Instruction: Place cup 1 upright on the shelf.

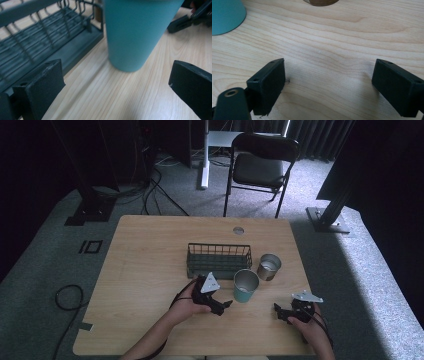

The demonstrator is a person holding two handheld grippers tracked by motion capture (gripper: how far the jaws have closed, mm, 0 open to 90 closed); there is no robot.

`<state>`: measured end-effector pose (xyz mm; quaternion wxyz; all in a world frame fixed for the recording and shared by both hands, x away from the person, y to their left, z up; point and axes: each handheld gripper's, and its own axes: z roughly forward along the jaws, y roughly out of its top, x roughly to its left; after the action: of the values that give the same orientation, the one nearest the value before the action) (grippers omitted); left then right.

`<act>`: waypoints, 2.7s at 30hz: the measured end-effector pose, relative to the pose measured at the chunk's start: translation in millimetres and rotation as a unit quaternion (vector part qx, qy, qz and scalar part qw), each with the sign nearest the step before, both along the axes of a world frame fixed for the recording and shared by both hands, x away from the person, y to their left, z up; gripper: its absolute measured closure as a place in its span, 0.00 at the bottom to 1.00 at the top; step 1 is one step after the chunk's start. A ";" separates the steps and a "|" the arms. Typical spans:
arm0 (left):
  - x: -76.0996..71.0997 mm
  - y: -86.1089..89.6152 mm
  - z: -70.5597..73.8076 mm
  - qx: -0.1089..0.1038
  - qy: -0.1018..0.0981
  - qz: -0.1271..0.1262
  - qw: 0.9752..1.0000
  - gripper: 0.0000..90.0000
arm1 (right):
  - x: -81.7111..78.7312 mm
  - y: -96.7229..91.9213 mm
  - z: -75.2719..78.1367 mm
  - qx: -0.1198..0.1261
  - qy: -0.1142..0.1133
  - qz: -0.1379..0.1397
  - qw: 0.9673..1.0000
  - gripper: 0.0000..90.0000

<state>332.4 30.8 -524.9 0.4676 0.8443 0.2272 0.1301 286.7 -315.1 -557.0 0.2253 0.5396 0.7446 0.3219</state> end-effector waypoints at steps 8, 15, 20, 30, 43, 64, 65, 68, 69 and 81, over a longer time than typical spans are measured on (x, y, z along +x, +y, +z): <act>6.2 -17.5 1.1 -0.014 0.005 -0.016 1.000 0.01 | 0.0 0.0 0.0 0.000 0.000 0.000 1.000 0.12; 8.2 -34.0 4.2 -0.018 0.000 -0.038 0.999 0.01 | 0.0 -0.1 0.0 0.000 0.000 0.000 1.000 0.13; 12.4 -47.2 6.2 -0.020 0.001 -0.048 0.999 0.01 | 0.0 -0.1 0.0 0.000 0.000 0.000 1.000 0.13; 20.0 -67.9 6.7 -0.037 -0.012 -0.046 0.998 0.01 | 0.0 -0.1 0.0 0.001 0.000 0.000 1.000 0.13; 23.5 -80.0 8.7 -0.050 -0.031 -0.044 0.997 0.01 | 0.0 -0.1 0.0 0.000 0.000 0.000 1.000 0.13; 22.9 -80.8 14.9 -0.062 -0.041 -0.027 0.997 0.15 | 0.1 -0.1 0.0 0.000 0.000 0.000 1.000 0.13; 22.0 -79.9 16.9 -0.063 -0.043 -0.026 0.997 0.15 | 0.1 -0.2 -0.1 0.000 -0.001 0.000 1.000 0.13; 19.7 -77.8 22.8 -0.064 -0.041 -0.032 0.997 0.15 | 0.1 -0.1 0.0 0.000 -0.001 0.000 1.000 0.13; 18.9 -77.1 25.2 -0.062 -0.042 -0.036 0.997 0.15 | 0.1 -0.1 0.0 0.000 -0.001 0.000 1.000 0.13; 15.5 -66.9 55.1 -0.072 -0.052 -0.037 0.995 0.15 | 0.1 -0.1 0.0 0.000 -0.001 0.000 1.000 0.12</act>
<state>347.9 -36.1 -469.8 0.5428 0.8084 0.1797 0.1395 286.8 -315.2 -557.1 0.2257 0.5392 0.7447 0.3222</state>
